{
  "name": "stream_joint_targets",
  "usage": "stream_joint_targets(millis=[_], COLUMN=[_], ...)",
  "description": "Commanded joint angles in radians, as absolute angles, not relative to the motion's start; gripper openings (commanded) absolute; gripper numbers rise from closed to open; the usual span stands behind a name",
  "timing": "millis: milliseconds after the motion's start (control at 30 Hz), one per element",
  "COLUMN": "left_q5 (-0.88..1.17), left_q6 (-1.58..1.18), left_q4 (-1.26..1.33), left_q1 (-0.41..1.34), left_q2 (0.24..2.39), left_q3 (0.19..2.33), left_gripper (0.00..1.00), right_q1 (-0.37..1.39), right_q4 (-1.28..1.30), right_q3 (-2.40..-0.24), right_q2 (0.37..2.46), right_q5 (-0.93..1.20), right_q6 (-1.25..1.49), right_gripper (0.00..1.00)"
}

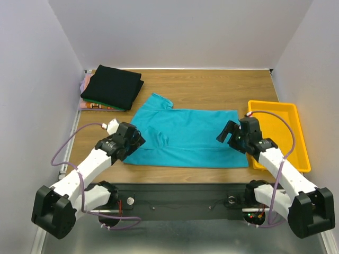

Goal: Fold and stack the t-shirts
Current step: Fold the tshirt

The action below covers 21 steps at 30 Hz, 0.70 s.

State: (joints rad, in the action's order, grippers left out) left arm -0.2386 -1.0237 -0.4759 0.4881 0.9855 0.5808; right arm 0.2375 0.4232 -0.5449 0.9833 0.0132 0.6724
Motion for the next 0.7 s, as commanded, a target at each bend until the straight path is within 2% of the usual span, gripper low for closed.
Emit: stream_joint_targets(millis=[0, 167, 200, 300, 400, 567, 667], left_q5=[-0.351, -0.382, -0.391, -0.371, -0.364, -0.344, -0.339], left_q6=[-0.967, -0.795, -0.743, -0.678, -0.611, -0.551, -0.531], left_q4=[-0.477, -0.333, -0.325, -0.370, -0.458, -0.612, -0.653], left_q1=[0.491, 0.483, 0.482, 0.448, 0.423, 0.390, 0.374], left_q2=[0.972, 1.202, 1.309, 1.487, 1.789, 2.135, 2.291], left_q3=[0.768, 1.059, 1.112, 1.355, 1.609, 2.088, 2.276], left_gripper=[0.99, 0.98, 0.99, 0.98, 0.98, 0.97, 0.97], right_q1=[0.241, 0.239, 0.238, 0.229, 0.216, 0.196, 0.186], right_q4=[0.428, 0.428, 0.428, 0.426, 0.426, 0.426, 0.426], right_q3=[-0.705, -0.924, -0.960, -1.113, -1.242, -1.330, -1.344], right_q2=[0.986, 1.225, 1.276, 1.454, 1.607, 1.723, 1.749], right_q5=[-0.067, -0.239, -0.286, -0.334, -0.366, -0.391, -0.422], right_q6=[0.620, 0.626, 0.624, 0.617, 0.597, 0.589, 0.584], right_gripper=[1.00, 1.00, 1.00, 1.00, 1.00, 1.00, 1.00])
